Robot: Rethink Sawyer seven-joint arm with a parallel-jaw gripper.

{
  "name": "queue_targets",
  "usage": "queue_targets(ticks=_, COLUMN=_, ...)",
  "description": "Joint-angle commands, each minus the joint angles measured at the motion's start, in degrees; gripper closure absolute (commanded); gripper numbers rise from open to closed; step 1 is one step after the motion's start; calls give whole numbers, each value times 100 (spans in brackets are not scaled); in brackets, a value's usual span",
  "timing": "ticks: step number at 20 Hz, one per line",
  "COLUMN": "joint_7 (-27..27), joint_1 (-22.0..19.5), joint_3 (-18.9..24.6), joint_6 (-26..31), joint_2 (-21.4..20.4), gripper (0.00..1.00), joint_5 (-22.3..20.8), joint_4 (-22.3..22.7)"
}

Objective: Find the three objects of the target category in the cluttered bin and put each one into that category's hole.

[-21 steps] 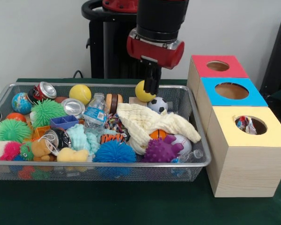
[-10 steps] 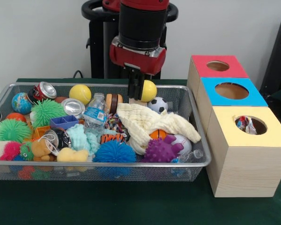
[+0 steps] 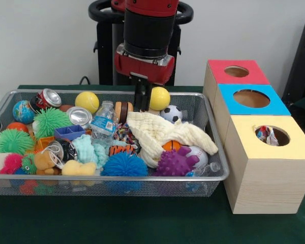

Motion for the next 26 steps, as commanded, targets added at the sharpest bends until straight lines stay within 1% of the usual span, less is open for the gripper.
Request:
queue_targets(ticks=1, joint_7=-926, joint_1=-182, joint_3=744, joint_6=-433, joint_2=126, gripper=100, joint_5=-557, joint_4=506)
queue_targets(ticks=5, joint_7=-794, joint_1=-201, joint_3=774, joint_6=-522, joint_2=163, gripper=100, joint_5=-684, joint_4=493)
queue_targets(ticks=13, joint_7=-665, joint_1=-216, joint_3=724, joint_6=-786, joint_2=368, gripper=100, joint_5=-985, joint_4=438)
queue_targets(ticks=21, joint_7=-767, joint_1=-411, joint_3=818, joint_6=-879, joint_2=468, gripper=100, joint_5=-1170, joint_4=358)
queue_targets(ticks=26, joint_7=-735, joint_1=-452, joint_3=814, joint_6=-929, joint_2=488, gripper=100, joint_5=-1299, joint_4=350)
